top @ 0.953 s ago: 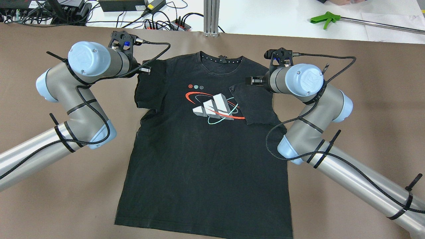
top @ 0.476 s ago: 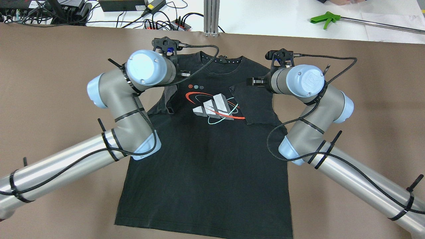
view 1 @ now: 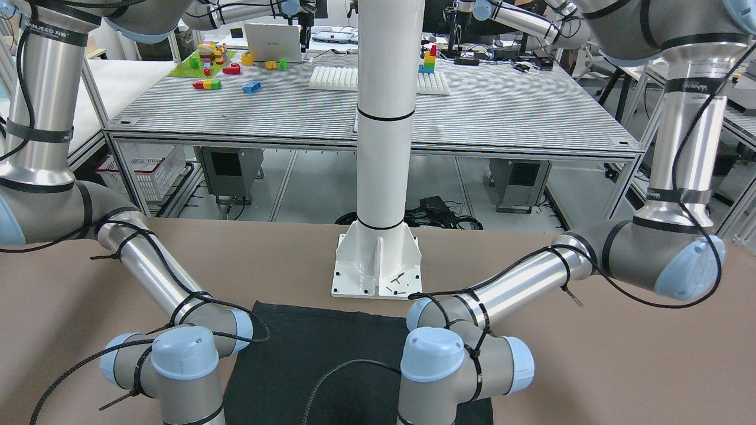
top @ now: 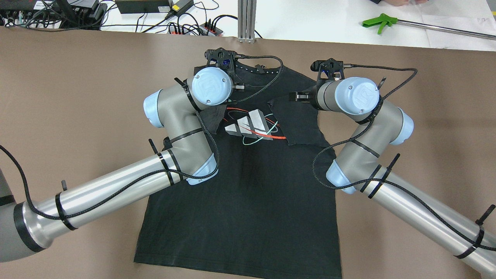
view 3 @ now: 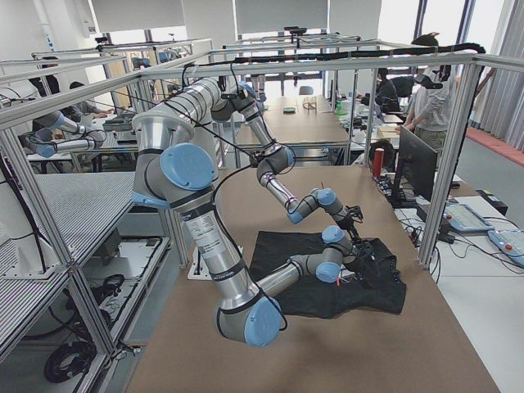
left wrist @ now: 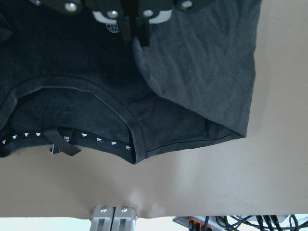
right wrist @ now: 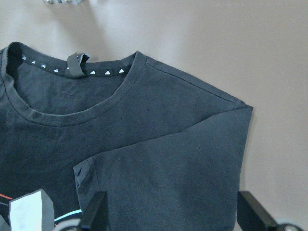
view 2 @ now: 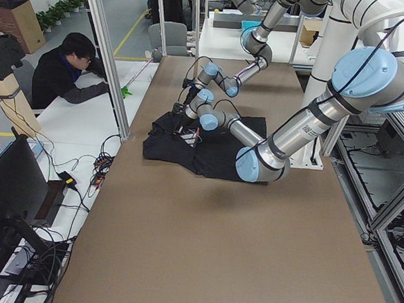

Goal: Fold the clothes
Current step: 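Fold both sleeves inward over the shirt body with both grippers, then release the sleeves and move both grippers toward the shirt hem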

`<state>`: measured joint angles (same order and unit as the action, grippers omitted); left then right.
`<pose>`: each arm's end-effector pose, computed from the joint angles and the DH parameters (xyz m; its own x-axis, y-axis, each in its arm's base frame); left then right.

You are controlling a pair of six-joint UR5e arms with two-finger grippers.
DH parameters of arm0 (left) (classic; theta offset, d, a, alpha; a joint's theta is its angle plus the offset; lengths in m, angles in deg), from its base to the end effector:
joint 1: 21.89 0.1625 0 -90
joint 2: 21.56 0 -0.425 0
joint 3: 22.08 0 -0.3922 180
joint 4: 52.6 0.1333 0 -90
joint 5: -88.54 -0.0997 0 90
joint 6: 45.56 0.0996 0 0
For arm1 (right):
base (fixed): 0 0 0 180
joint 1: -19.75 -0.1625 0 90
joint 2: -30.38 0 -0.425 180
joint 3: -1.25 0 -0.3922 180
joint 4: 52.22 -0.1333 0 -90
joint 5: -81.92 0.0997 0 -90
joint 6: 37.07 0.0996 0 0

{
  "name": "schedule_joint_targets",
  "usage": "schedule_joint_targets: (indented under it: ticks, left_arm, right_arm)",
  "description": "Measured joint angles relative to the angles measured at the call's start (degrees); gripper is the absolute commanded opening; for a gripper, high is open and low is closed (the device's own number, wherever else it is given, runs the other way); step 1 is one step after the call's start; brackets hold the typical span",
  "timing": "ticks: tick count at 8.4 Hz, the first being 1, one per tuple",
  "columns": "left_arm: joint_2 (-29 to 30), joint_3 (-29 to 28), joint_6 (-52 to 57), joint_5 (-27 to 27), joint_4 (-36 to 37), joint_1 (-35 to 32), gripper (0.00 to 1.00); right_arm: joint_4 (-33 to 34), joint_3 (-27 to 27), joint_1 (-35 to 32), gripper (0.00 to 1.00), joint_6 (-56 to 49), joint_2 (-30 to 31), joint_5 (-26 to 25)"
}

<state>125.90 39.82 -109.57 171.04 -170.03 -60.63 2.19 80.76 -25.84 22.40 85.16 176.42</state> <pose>0.5616 -0.6381 0.1695 0.6932 0.0008 -0.7207 0.4470 0.7839 0.4309 -0.4261 -0.6143 0.3082 0.6360 -0.0744 0.7681 -0.3963 0.8225 0.4079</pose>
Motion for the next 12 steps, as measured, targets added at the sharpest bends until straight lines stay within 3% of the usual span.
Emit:
schedule_joint_targets:
  ticks: [3, 6, 8, 10, 12]
  left_arm:
    - [0.5, -0.69, -0.07, -0.44, -3.7, -0.27, 0.95]
    - [-0.8, 4.7, -2.1, 9.74, -4.72, -2.62, 0.95]
    - [-5.46, 12.71, -4.95, 16.52, -5.18, -3.93, 0.95]
    - [-11.01, 20.83, -6.28, 18.71, -4.68, -3.91, 0.95]
    - [-16.06, 25.32, -7.26, 19.58, -4.59, -3.58, 0.95]
  right_arm:
    - [-0.08, 0.07, -0.08, 0.94, -0.09, -0.12, 0.25]
    - [0.49, 3.85, -0.57, 0.94, 0.31, 0.69, 5.1]
    - [3.16, 12.67, -0.82, 0.94, 0.92, 6.49, 10.62]
    - [6.92, 22.4, -0.7, 0.94, 3.46, 12.64, 13.53]
    - [7.44, 28.47, -0.44, 0.94, 8.42, 18.1, 17.22]
